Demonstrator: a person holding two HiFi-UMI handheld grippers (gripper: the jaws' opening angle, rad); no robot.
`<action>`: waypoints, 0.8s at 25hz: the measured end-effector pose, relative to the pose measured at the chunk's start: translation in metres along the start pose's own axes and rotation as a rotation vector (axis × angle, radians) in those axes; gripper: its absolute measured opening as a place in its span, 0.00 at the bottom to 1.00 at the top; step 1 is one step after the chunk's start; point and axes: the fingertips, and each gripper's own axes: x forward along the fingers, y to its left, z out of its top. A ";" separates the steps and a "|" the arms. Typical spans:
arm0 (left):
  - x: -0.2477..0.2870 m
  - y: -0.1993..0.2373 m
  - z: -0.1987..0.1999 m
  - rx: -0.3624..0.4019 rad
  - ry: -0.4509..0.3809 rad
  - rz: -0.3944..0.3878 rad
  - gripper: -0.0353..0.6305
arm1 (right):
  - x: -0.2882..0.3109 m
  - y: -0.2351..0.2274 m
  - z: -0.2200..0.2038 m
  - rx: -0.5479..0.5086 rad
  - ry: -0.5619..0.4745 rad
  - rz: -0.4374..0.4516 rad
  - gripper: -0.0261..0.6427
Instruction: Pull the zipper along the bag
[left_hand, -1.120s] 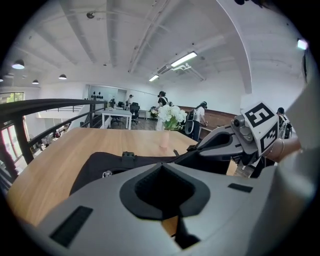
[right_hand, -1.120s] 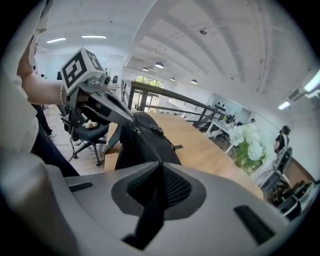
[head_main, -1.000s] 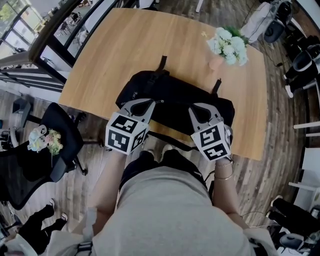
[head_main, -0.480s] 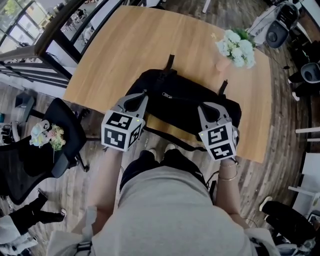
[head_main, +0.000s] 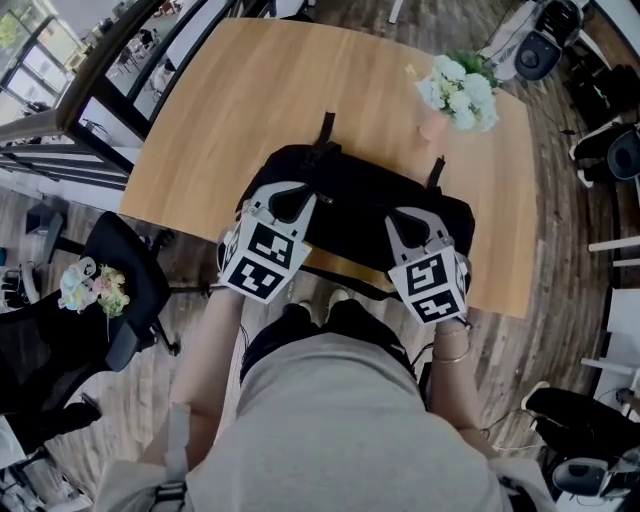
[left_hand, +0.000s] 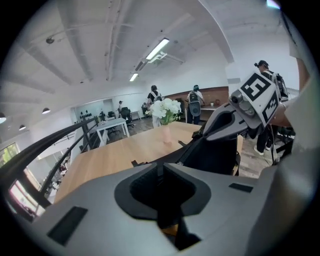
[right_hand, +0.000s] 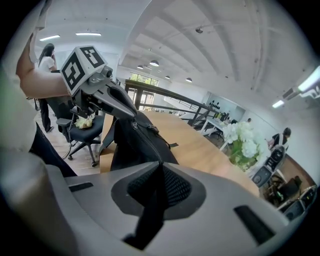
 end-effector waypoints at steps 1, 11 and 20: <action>0.004 -0.002 0.001 0.024 0.008 -0.025 0.09 | 0.000 0.000 0.000 0.002 0.000 0.000 0.09; 0.009 -0.015 0.013 0.029 0.010 -0.228 0.09 | 0.000 0.000 -0.001 0.022 -0.006 -0.003 0.09; 0.008 -0.027 0.011 0.061 0.034 -0.345 0.31 | 0.002 0.000 -0.002 0.031 -0.015 -0.007 0.09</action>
